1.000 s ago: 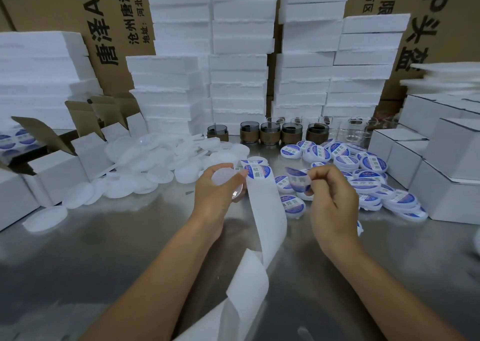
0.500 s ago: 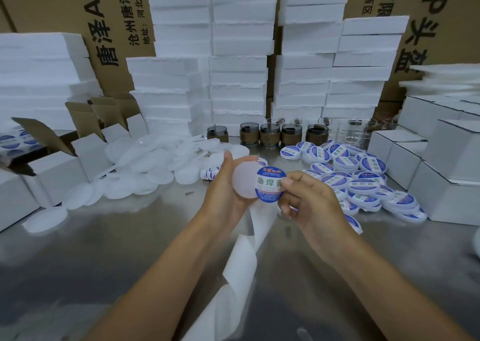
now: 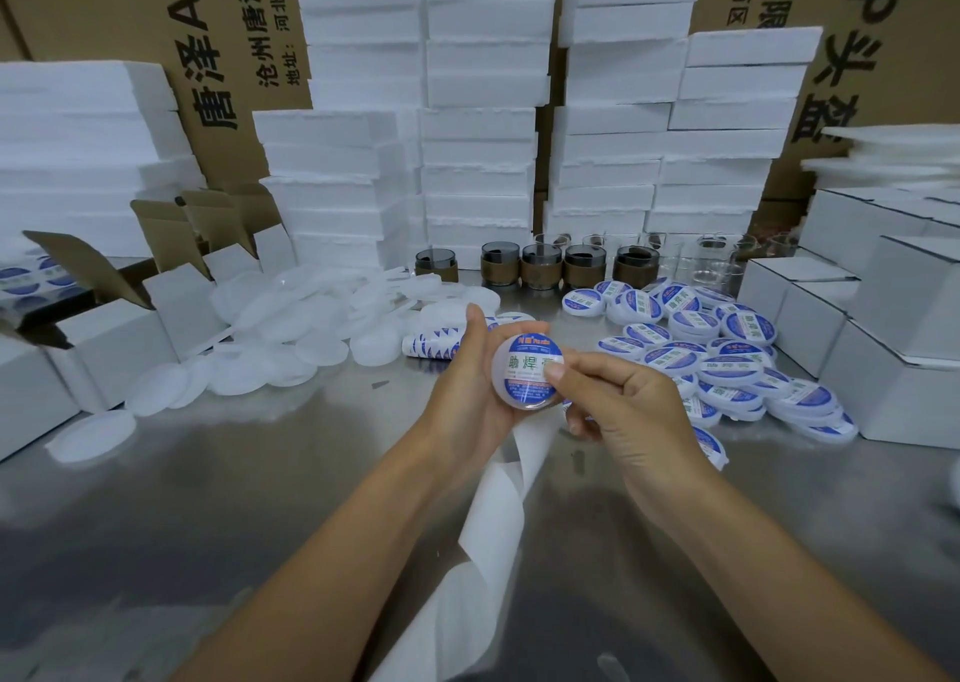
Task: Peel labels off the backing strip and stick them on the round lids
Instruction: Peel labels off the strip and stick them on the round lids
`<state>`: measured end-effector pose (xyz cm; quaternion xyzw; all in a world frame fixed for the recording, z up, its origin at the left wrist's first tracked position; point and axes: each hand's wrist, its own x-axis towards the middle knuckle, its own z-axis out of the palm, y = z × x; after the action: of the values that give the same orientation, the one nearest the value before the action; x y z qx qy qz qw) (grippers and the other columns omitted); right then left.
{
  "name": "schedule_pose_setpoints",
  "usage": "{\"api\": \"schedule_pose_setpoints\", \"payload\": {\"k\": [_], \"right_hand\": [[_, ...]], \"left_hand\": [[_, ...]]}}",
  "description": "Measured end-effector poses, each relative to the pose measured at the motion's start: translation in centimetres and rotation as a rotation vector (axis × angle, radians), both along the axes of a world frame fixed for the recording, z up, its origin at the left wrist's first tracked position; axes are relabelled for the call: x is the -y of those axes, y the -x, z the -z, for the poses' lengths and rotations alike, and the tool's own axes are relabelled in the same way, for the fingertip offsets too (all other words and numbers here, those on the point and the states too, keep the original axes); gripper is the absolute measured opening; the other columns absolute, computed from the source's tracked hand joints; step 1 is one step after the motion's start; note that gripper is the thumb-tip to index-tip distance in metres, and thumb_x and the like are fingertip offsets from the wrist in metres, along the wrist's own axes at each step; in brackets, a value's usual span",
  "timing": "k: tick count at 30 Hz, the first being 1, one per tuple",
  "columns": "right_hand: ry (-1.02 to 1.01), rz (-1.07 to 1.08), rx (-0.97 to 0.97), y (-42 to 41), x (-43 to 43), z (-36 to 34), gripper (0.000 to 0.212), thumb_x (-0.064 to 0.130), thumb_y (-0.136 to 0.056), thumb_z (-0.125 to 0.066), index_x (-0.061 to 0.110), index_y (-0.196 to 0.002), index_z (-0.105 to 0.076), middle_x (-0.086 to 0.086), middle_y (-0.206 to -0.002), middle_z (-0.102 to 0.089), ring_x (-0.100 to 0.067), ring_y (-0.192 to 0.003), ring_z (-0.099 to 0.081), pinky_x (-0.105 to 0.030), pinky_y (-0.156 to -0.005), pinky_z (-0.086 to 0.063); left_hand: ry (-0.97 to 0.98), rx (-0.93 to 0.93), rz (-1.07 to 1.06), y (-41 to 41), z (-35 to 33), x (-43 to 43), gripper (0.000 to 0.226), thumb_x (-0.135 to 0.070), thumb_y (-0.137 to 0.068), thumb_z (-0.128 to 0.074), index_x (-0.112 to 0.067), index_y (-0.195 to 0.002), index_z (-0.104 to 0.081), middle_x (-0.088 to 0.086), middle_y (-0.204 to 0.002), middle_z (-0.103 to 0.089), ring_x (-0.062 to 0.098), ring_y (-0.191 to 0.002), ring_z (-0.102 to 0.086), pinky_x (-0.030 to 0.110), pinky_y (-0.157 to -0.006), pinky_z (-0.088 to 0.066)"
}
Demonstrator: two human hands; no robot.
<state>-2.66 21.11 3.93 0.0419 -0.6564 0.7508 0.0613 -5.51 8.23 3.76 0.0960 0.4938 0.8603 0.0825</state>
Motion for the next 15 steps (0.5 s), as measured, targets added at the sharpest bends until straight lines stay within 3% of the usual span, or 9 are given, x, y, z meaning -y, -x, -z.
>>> {"api": "schedule_pose_setpoints", "payload": {"k": [9,13,15], "right_hand": [[-0.076,0.064,0.064,0.09,0.00,0.12,0.004,0.016,-0.078,-0.072,0.018,-0.074,-0.071,0.010,-0.058,-0.066,-0.005,-0.039,-0.044,-0.017,-0.044,-0.043],[-0.085,0.062,0.076,0.12,-0.04,0.17,0.004,0.018,-0.078,-0.071,0.017,-0.074,-0.071,0.004,-0.056,-0.065,-0.007,-0.042,-0.045,-0.017,-0.045,-0.041],[-0.090,0.059,0.078,0.15,-0.06,0.16,0.005,0.018,-0.079,-0.070,0.017,-0.074,-0.071,0.003,-0.055,-0.064,-0.007,-0.042,-0.046,-0.015,-0.045,-0.040]], "left_hand": [[0.082,-0.013,0.001,0.01,0.10,0.06,0.055,-0.049,-0.096,-0.024,-0.008,-0.102,-0.060,0.010,-0.084,-0.072,0.020,-0.083,-0.068,0.029,-0.075,-0.057],[0.067,-0.053,0.029,-0.21,0.22,0.08,0.027,-0.026,-0.082,-0.051,-0.009,-0.099,-0.062,0.009,-0.085,-0.071,0.020,-0.085,-0.067,0.028,-0.076,-0.056],[0.045,-0.071,0.065,-0.33,0.20,0.23,0.030,-0.013,-0.070,-0.055,-0.009,-0.099,-0.062,0.010,-0.086,-0.071,0.021,-0.086,-0.066,0.029,-0.079,-0.055]]}}
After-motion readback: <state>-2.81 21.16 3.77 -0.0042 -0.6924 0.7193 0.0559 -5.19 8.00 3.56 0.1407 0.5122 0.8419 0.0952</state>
